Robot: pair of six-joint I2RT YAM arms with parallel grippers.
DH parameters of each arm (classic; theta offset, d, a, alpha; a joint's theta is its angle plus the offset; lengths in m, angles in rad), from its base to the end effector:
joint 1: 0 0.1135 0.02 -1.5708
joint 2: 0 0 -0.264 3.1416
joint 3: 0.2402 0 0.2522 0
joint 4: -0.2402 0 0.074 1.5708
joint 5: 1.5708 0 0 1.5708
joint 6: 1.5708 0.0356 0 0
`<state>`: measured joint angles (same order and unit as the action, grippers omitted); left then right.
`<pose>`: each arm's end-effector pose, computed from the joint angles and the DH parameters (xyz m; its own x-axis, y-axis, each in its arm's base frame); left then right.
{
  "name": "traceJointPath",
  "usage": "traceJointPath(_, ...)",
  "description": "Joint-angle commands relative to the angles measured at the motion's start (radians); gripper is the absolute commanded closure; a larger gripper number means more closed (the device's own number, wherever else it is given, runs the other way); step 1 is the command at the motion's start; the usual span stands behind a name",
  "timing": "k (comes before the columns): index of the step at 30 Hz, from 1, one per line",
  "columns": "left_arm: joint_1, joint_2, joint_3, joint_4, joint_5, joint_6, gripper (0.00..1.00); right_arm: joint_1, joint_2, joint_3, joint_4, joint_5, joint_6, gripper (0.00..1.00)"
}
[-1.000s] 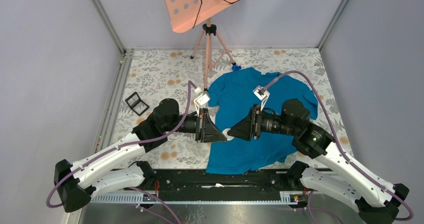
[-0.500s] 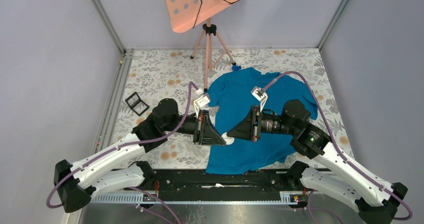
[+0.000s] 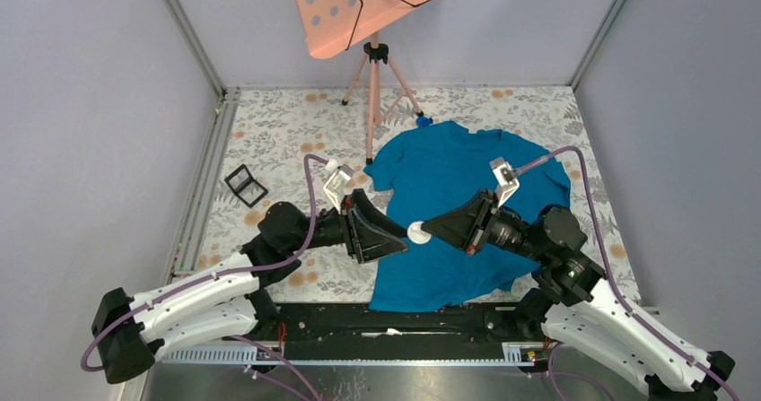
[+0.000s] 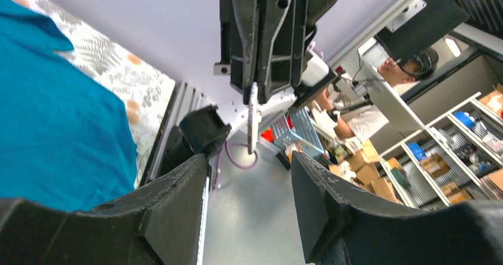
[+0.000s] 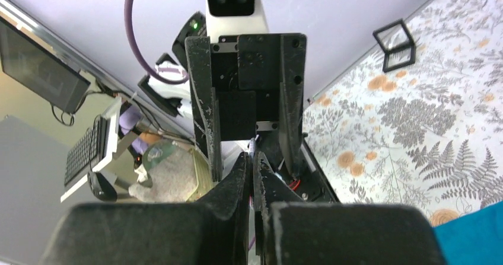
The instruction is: Pin the brooch onto the clothing
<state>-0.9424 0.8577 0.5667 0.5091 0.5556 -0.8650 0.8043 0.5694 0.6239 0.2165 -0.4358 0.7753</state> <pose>0.1029 -0.1736 0.3229 -0.6710 -0.1766 -0.7201 0.7390 -0.0795 -0.6690 0.0872 0.1123 0.3575 -0.5219 0.3728 -0.7672 -0.7978 0.1049 0.5937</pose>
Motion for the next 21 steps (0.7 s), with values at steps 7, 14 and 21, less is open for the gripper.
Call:
traceJointPath(7, -0.051, 0.010, 0.000, 0.225, -0.233, -0.063, 0.51, 0.006, -0.021, -0.018, 0.206, 0.152, 0.005, 1.00)
traceJointPath(14, -0.079, 0.061, 0.014, 0.252, -0.271, -0.088, 0.54, 0.006, 0.009, -0.016, 0.258, 0.152, 0.013, 1.00)
traceJointPath(21, -0.082, 0.086, 0.010, 0.311, -0.297, -0.119, 0.59, 0.006, 0.015, -0.021, 0.261, 0.150, 0.016, 1.00)
